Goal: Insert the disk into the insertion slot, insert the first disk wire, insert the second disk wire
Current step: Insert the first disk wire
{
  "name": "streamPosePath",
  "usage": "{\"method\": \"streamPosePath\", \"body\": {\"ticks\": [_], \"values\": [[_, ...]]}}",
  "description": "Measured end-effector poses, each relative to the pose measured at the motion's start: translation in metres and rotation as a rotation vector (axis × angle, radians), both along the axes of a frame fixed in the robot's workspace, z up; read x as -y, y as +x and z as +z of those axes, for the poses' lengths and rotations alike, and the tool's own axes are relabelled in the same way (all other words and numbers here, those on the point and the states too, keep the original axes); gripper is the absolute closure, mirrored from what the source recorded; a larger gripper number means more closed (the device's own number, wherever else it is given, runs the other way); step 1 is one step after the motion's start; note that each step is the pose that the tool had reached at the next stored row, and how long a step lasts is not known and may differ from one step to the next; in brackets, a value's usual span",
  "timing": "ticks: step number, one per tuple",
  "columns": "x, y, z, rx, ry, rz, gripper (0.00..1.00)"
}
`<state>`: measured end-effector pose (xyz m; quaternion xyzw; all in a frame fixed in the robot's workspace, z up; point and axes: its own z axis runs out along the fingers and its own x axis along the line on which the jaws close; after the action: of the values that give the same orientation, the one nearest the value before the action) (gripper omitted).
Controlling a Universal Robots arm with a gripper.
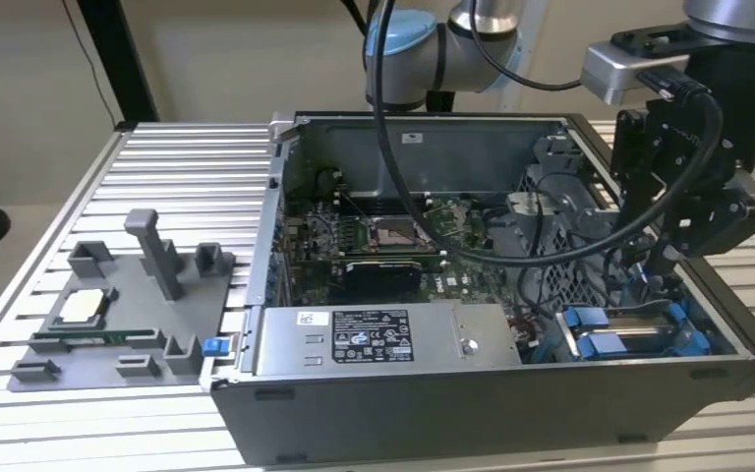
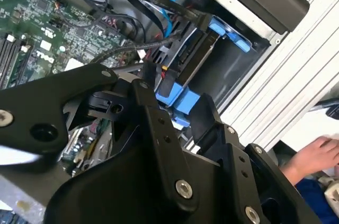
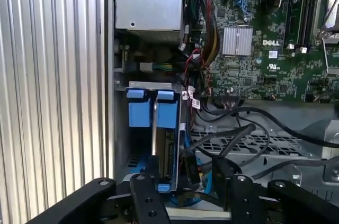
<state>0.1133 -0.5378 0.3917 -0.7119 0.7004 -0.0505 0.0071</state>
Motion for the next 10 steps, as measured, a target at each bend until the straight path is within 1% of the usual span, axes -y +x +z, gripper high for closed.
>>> {"method": "streamPosePath", "body": {"ticks": [2,3,4,5,6,8,10], "values": [[-0.0001,-0.0004,-0.0007,0.0014,-0.0155,0.005,0.0],[-0.0003,-0.0008,-0.0015,0.0036,-0.0185,0.007,0.0],[-0.0009,-0.0016,-0.0028,0.0092,-0.0187,0.01,0.0],[-0.0015,-0.0026,-0.0039,0.0133,-0.0188,0.013,0.0],[-0.0023,-0.0035,-0.0047,0.0155,-0.0188,0.015,0.0],[-0.0036,-0.0042,-0.0051,0.0165,-0.0187,0.02,0.0],[-0.0036,-0.0042,-0.0051,0.0166,-0.0188,0.022,0.0]]}}
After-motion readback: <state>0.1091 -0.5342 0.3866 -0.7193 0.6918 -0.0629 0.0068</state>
